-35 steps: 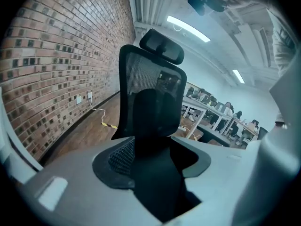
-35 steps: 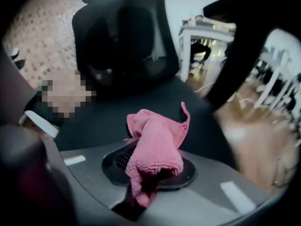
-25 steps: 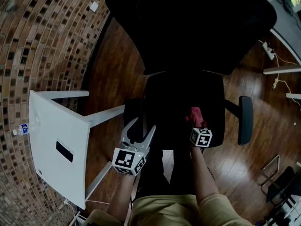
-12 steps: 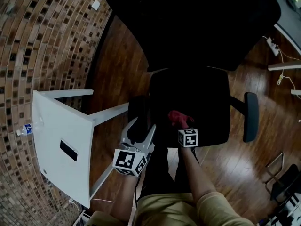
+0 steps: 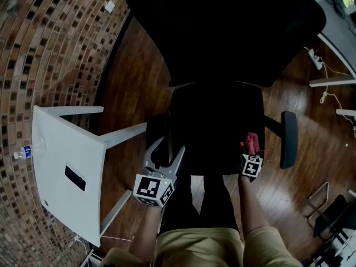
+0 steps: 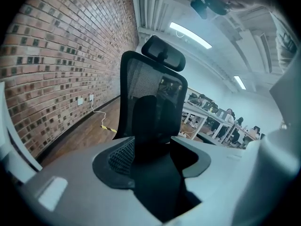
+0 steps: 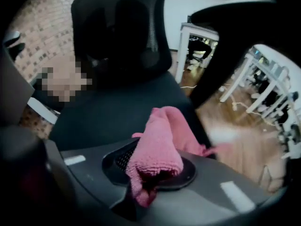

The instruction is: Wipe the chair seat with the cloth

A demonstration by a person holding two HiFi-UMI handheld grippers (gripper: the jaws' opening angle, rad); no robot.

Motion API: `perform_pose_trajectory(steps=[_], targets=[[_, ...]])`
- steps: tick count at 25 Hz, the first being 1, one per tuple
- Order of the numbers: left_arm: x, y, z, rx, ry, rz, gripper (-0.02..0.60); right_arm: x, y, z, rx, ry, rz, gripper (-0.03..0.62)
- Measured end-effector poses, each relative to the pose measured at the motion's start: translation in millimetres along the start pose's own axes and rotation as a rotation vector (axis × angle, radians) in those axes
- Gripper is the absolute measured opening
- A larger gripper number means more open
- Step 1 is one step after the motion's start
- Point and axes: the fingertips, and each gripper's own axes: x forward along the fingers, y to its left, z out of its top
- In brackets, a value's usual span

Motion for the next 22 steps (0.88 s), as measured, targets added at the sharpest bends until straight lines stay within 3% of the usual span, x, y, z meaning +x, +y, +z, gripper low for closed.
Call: perform_pose_trajectory(steps=[4,7,10,12,14,18,20,22], targets=[[-4,8,1,0.014,0.012,0.017,0.227,2,189,-13,-0.121,-0.03,0.385,0.064],[-10,13,-1,0.029,0.019,0.021,0.227,-15,322,-34,-0.135,0.011,0.669,0.064],[-12,15,-4,0.035,0.024,0.027,0.227,-25,380,-53,-0.109,0.089,0.791,0.064],[-10,12,-4,0.034,0.028,0.025,0.227,-21,367,-54,-0.079,0.089,0.784,0.064],[-9,9,-5,0.031,0.027,0.02,0.227,-10,320,-48,-0.05,0.058,0.697,0.064],[-7,3,-5,0.018,0.02,0.008,0.227,10,129,-43,0.054,0.039,0.318,0.064],[-4,-3,-3,0.015,0.014,-0.001,0.227,5,37,-34,0.013,0.015,0.163,0.064],[-2,-7,0,0.015,0.004,-0.008,0.227,-5,-26,-22,-0.05,-0.008,0.067,0.064]])
